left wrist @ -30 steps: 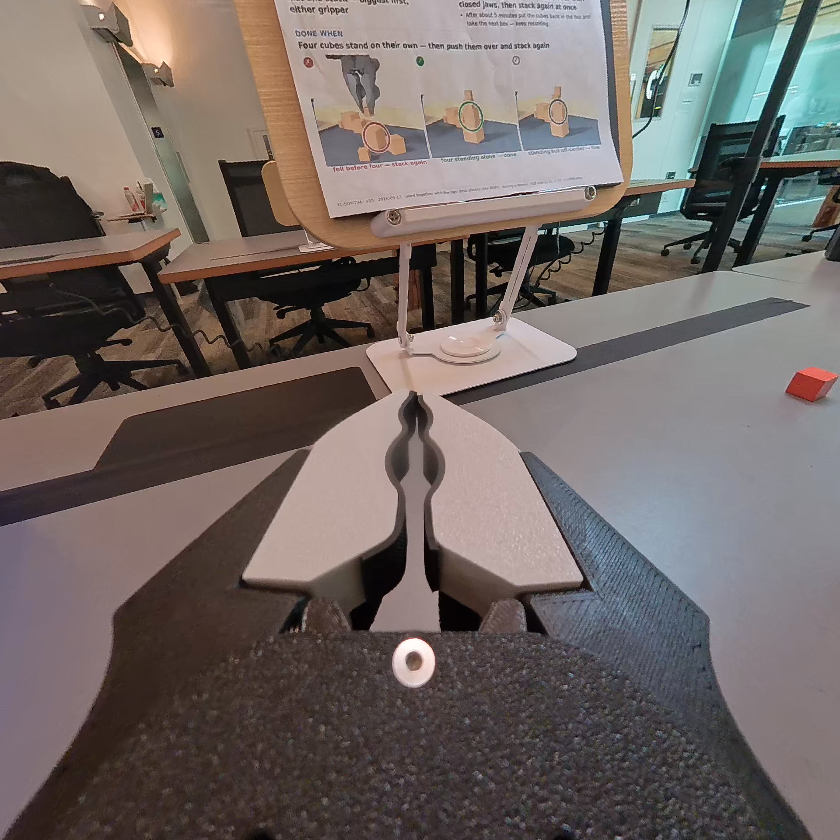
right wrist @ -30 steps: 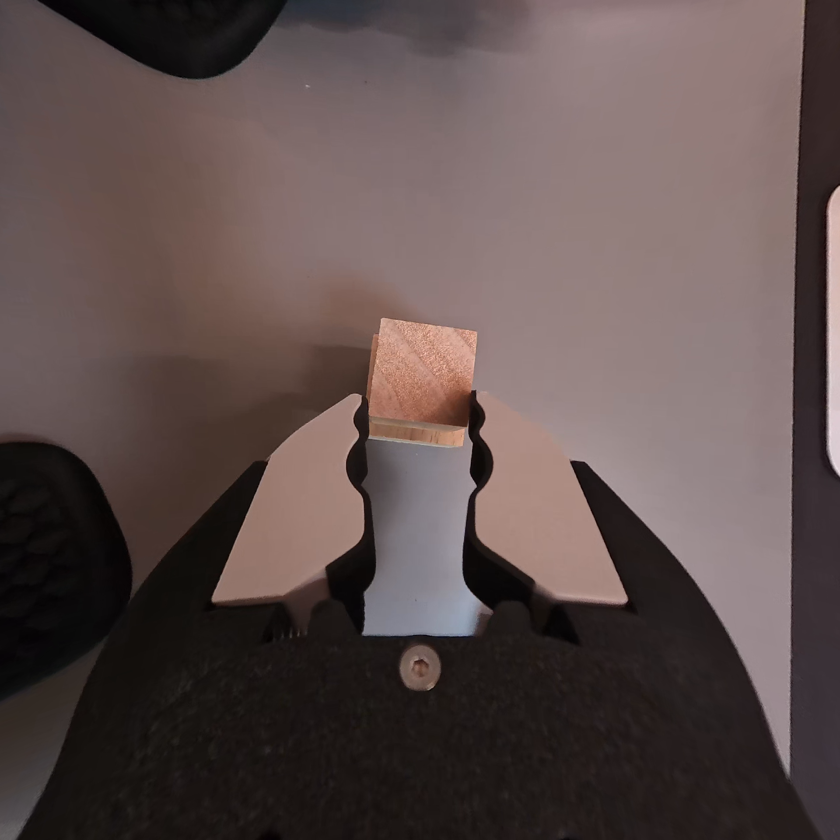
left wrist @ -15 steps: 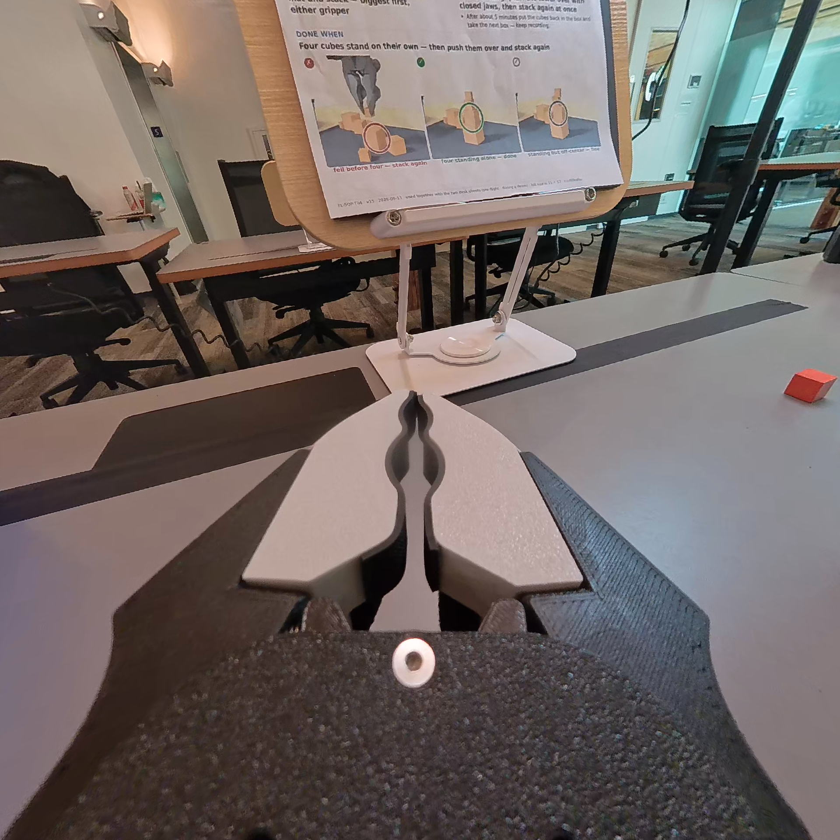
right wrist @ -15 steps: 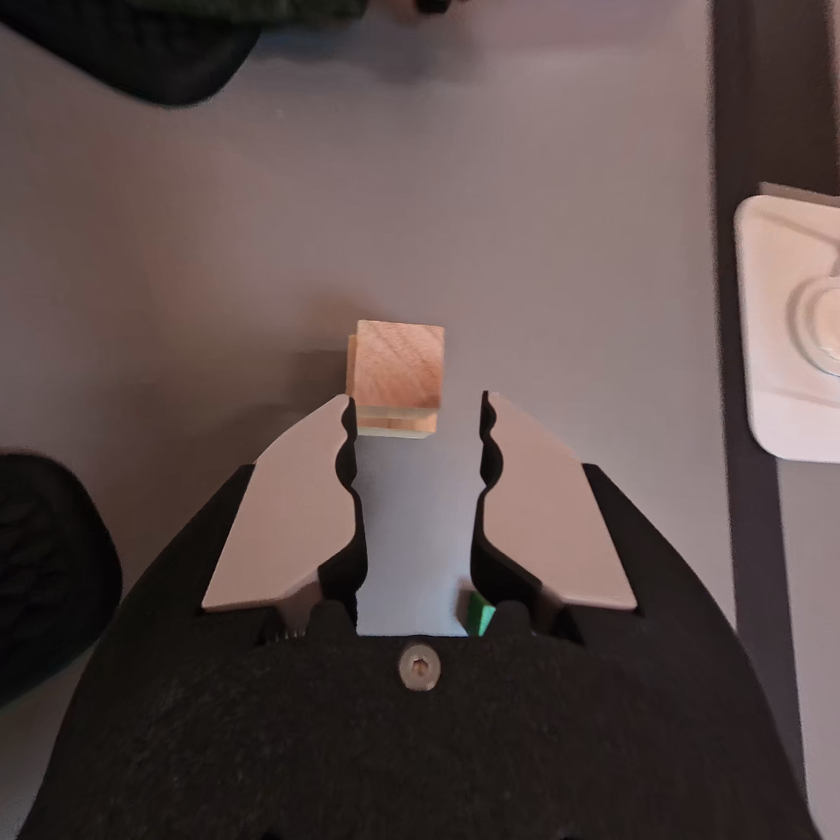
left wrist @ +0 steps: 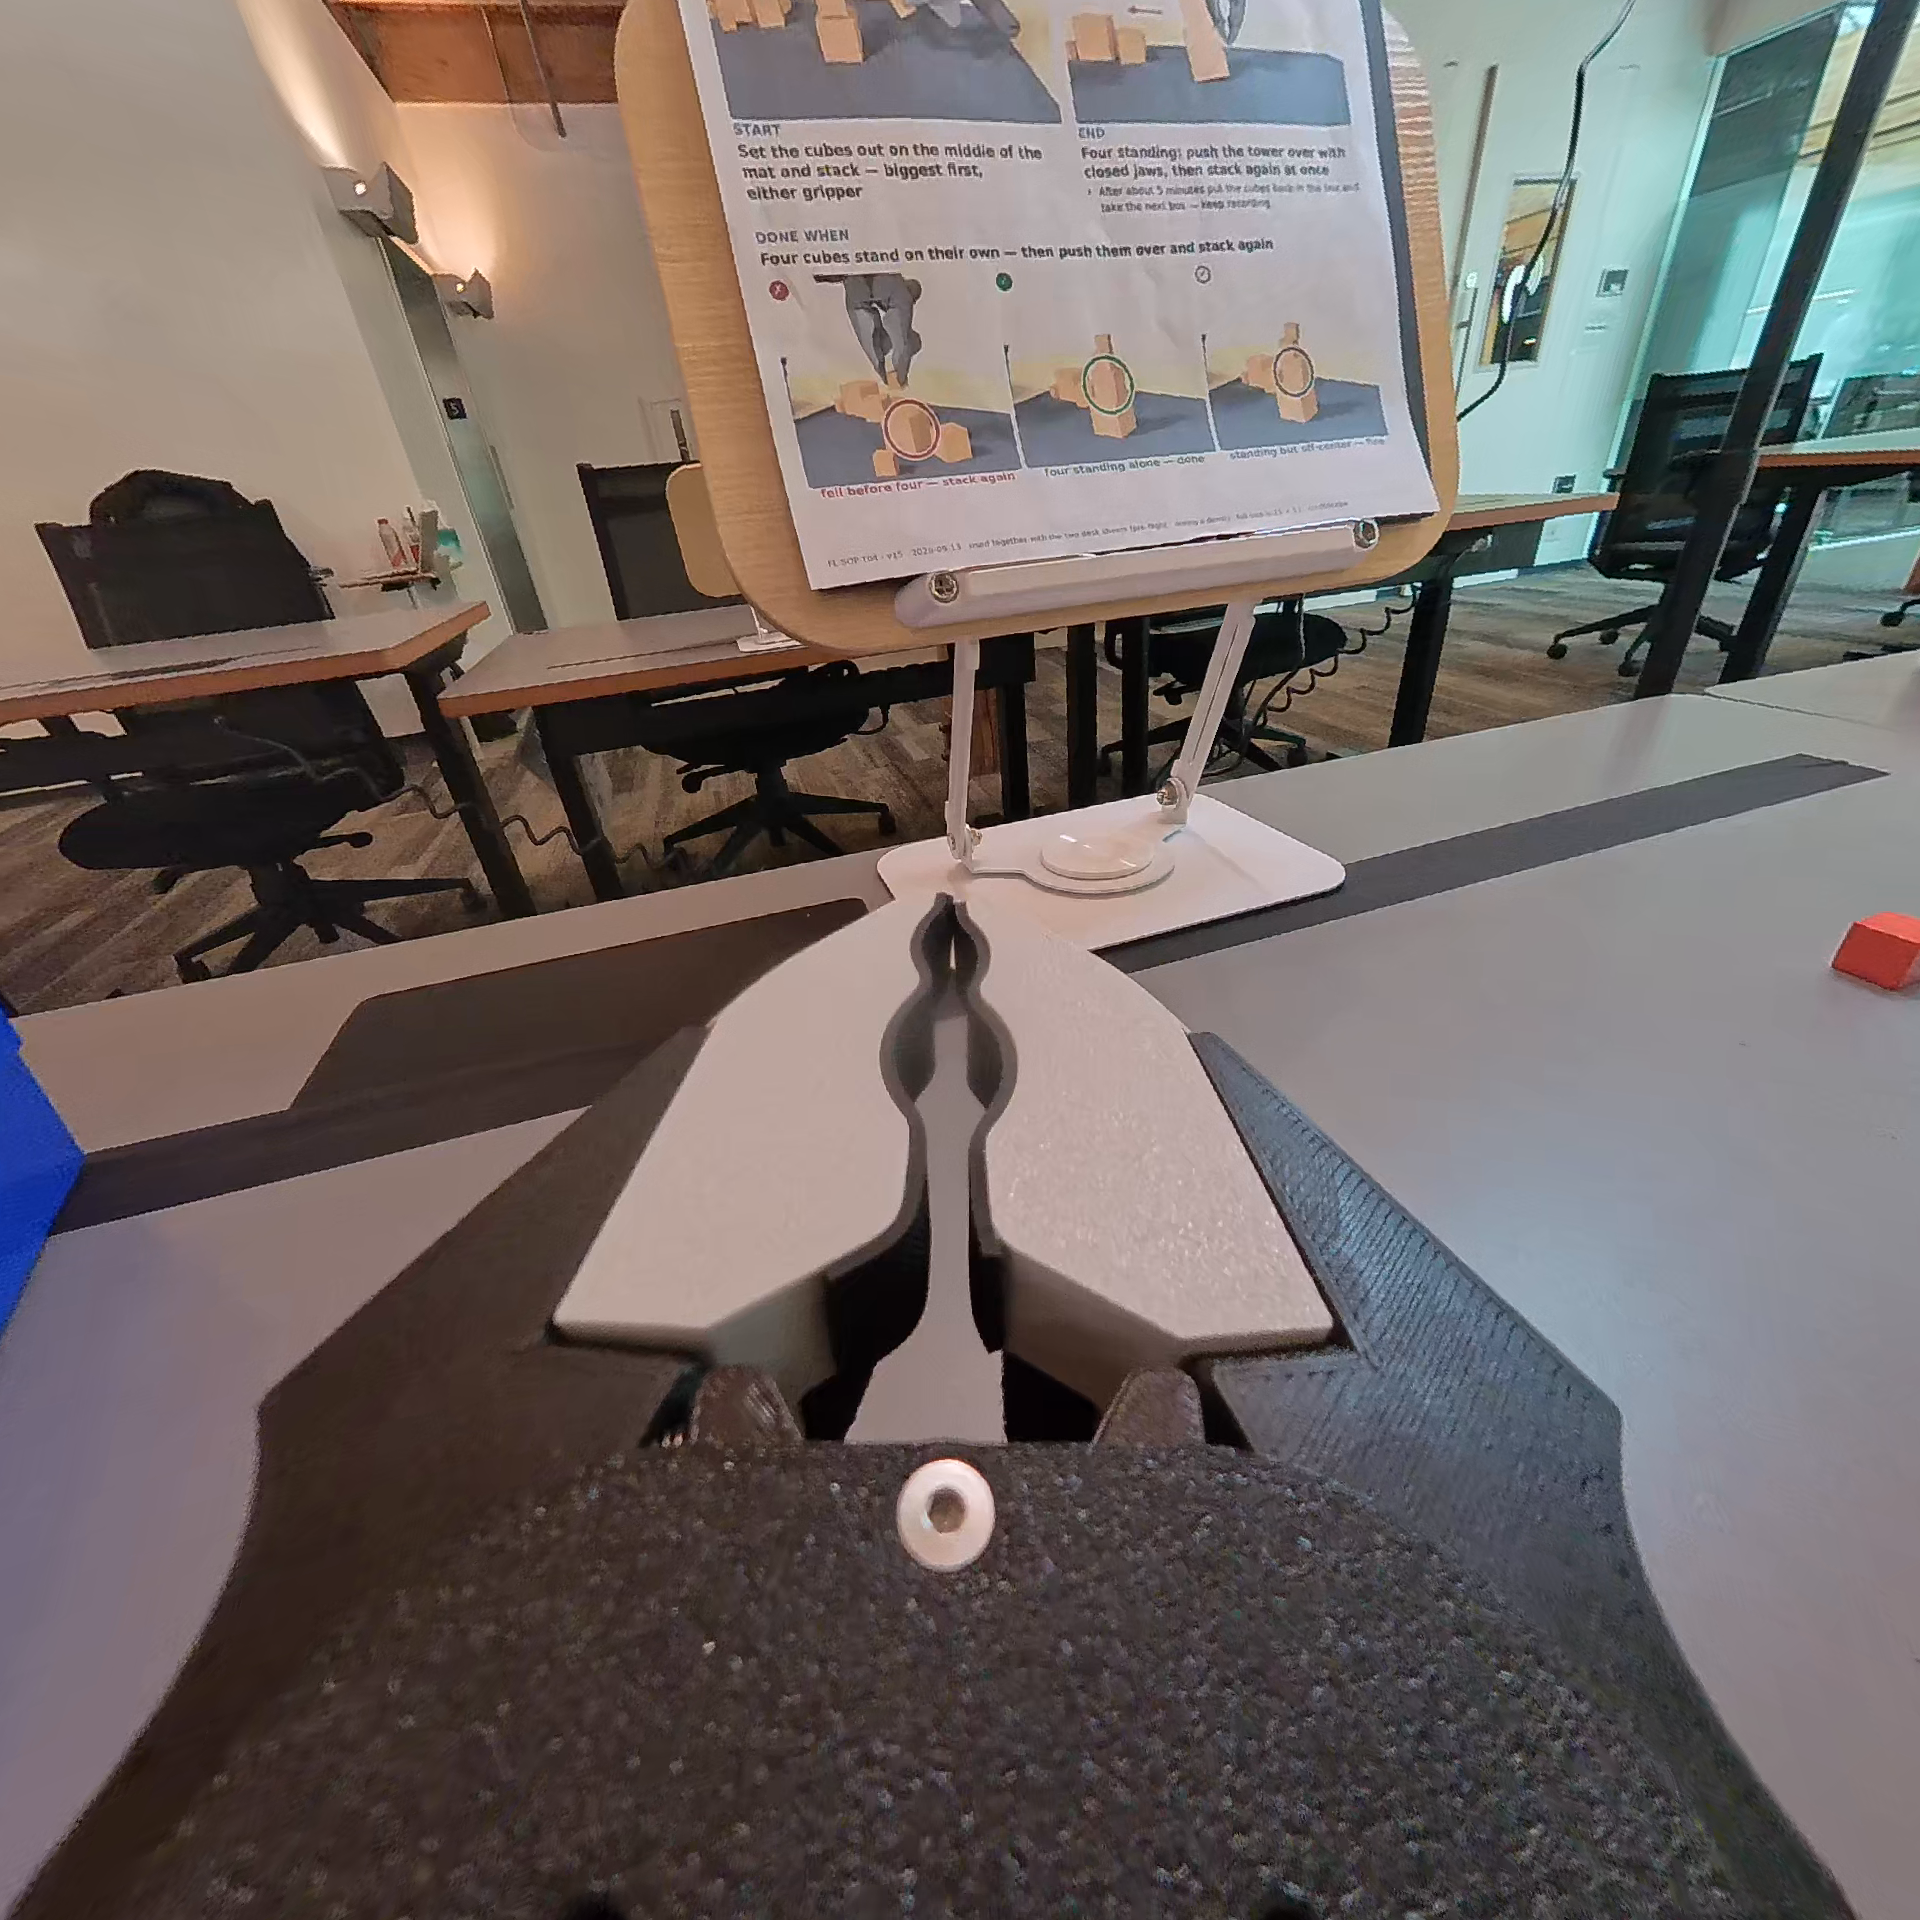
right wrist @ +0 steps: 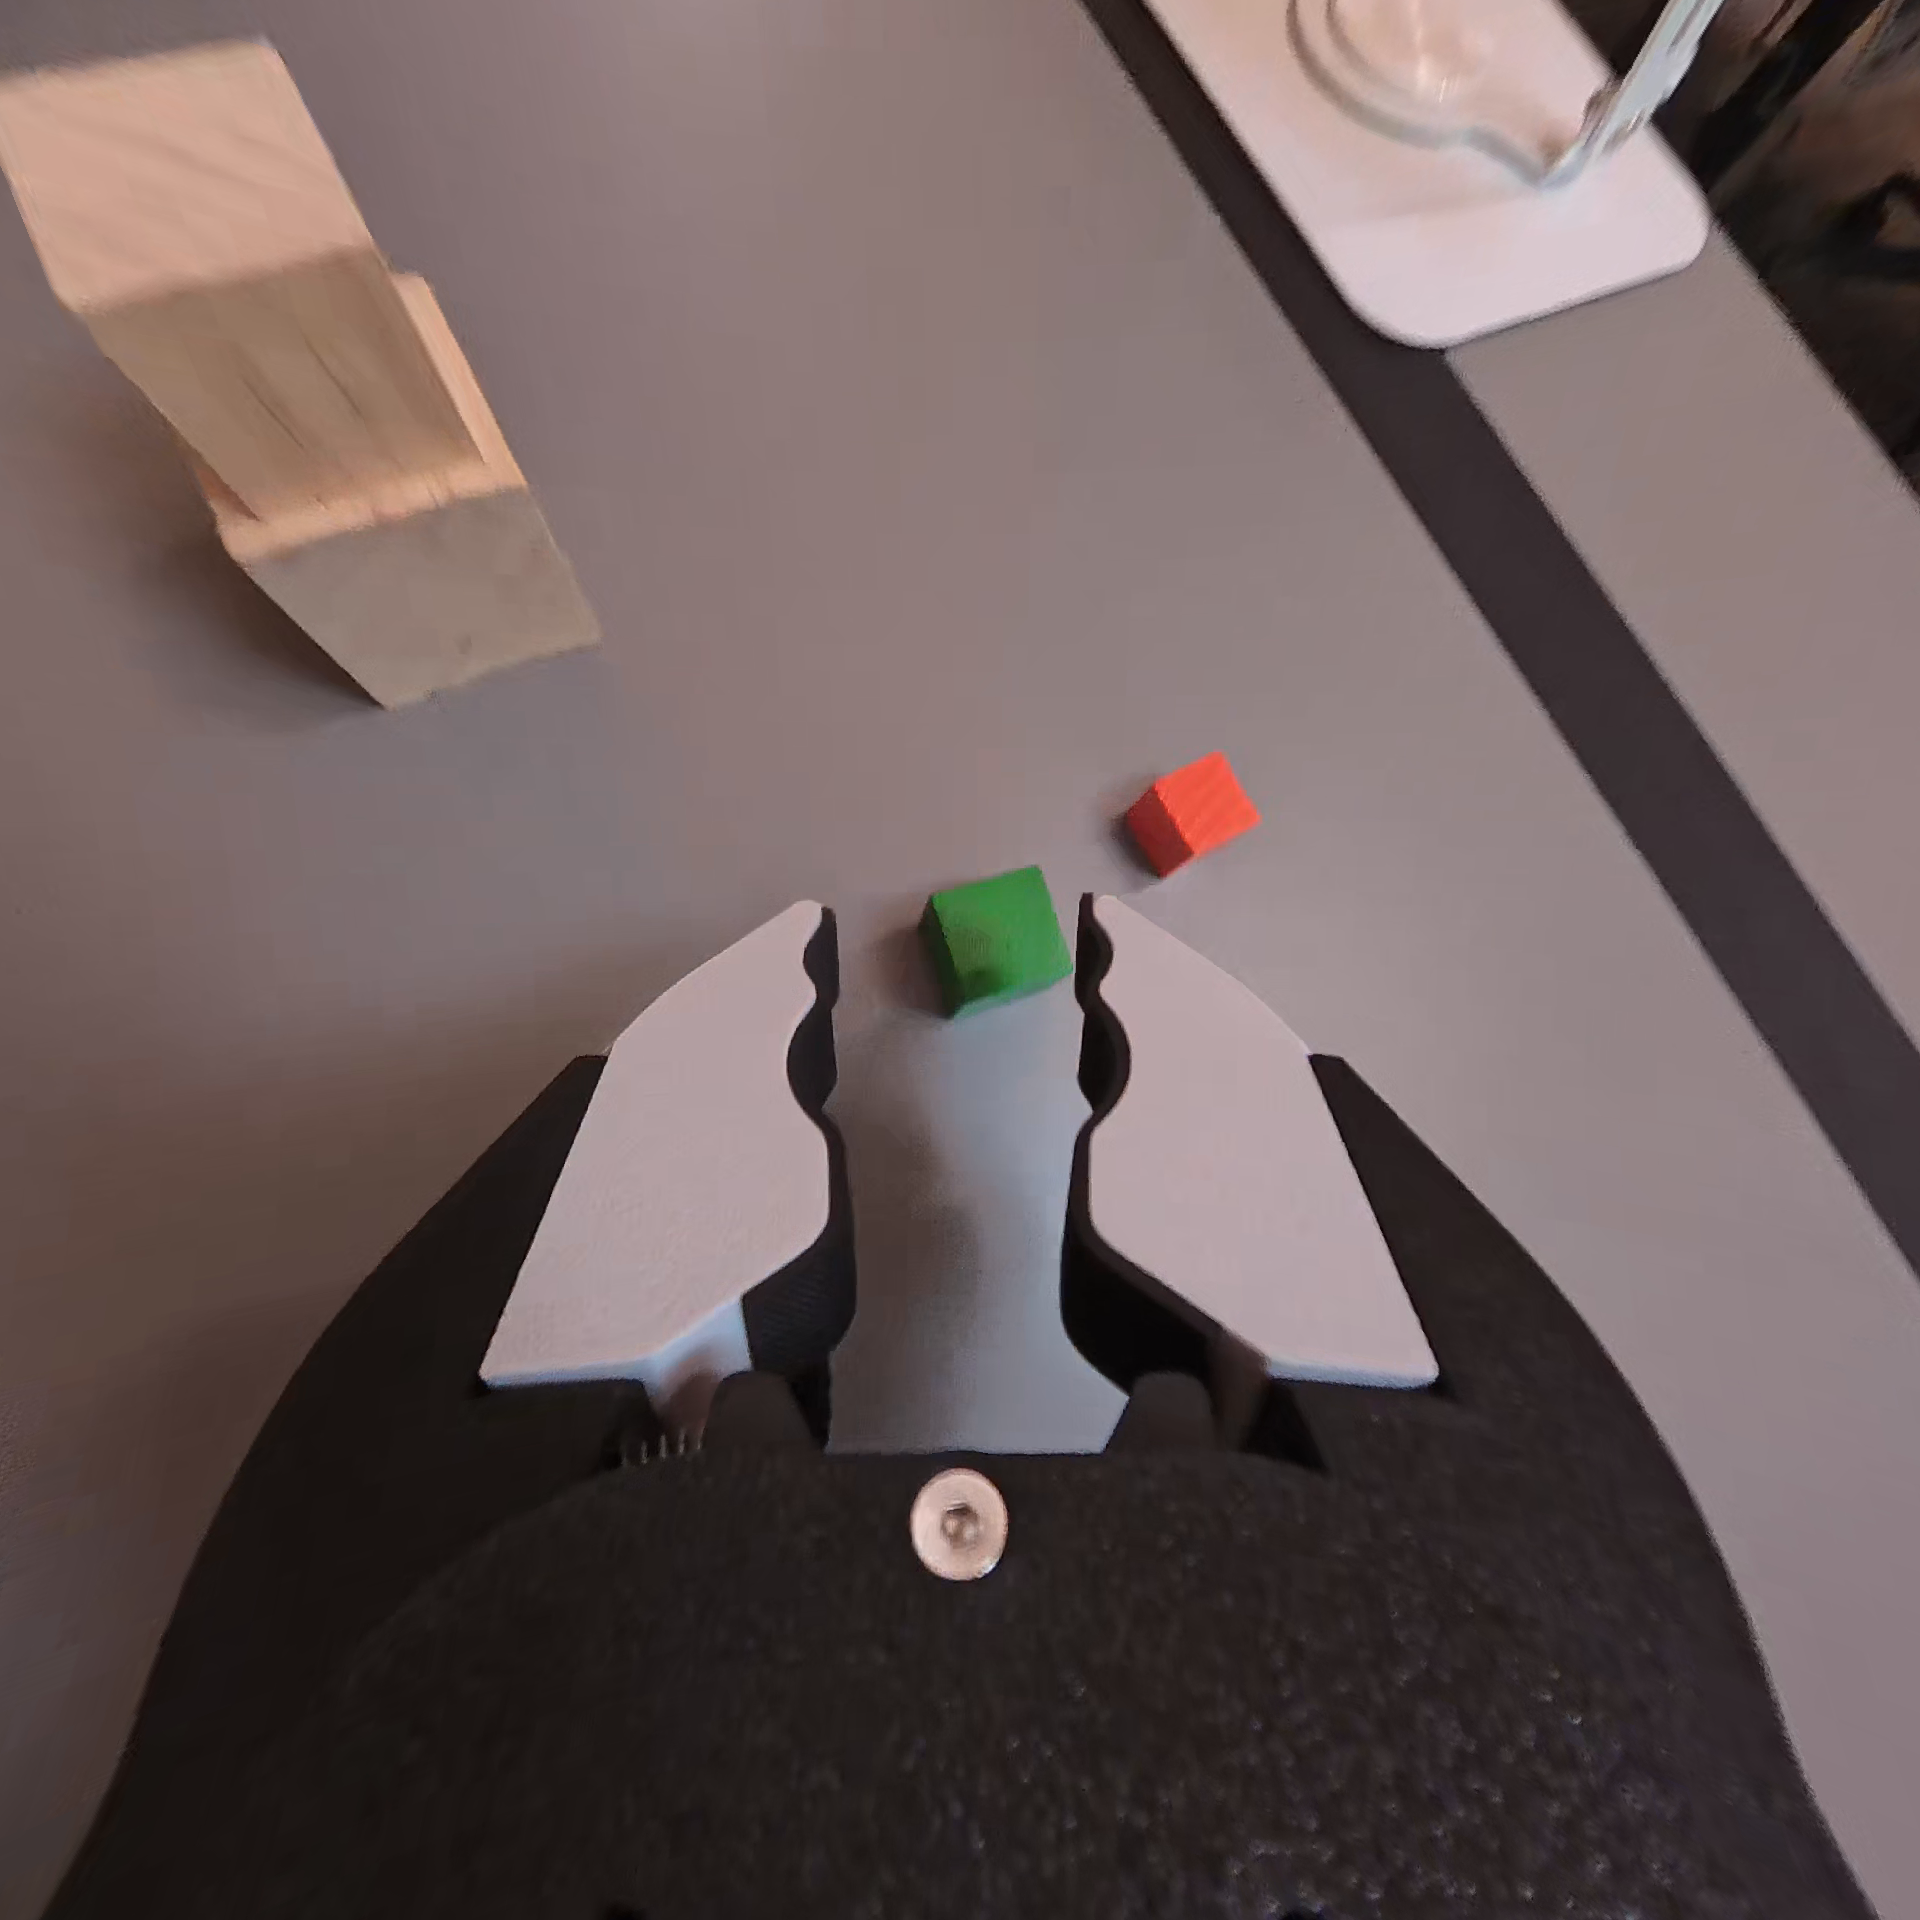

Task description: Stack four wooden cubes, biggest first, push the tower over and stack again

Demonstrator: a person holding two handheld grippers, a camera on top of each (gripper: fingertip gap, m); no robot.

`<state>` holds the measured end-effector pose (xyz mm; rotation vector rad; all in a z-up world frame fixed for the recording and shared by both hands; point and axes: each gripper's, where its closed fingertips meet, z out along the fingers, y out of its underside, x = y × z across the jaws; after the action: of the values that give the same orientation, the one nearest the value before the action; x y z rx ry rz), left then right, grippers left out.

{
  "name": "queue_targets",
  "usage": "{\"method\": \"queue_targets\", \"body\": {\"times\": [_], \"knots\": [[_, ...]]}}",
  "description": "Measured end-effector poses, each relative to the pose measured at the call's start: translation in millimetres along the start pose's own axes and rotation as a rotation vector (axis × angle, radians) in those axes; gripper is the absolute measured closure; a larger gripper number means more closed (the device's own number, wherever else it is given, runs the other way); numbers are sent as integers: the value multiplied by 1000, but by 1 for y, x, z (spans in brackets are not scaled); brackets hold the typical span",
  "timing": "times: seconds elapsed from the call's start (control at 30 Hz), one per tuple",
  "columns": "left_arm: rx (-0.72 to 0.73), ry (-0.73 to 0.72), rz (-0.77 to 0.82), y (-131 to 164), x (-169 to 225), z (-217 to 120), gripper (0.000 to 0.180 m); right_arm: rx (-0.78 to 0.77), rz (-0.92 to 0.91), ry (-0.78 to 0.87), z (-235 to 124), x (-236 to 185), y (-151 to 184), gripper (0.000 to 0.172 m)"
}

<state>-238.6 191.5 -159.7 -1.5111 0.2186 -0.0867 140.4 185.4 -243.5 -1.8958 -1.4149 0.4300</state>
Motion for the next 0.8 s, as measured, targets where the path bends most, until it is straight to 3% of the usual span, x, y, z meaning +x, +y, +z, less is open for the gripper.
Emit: {"method": "queue_targets", "body": {"times": [0.27,0.33,0.43,0.53,0.8], "knots": [[-17,8,16,5,3,1,180,-71,36,-38,23,10,22,127],[-18,10,14,5,3,1,180,-89,23,-52,26,9,23,141],[-20,14,12,6,3,2,180,-121,14,-79,24,5,23,144],[-17,15,11,5,4,2,180,-68,-11,-115,16,-6,1,144],[-14,18,6,3,4,1,180,113,-152,-286,-12,-62,-96,144]]}}
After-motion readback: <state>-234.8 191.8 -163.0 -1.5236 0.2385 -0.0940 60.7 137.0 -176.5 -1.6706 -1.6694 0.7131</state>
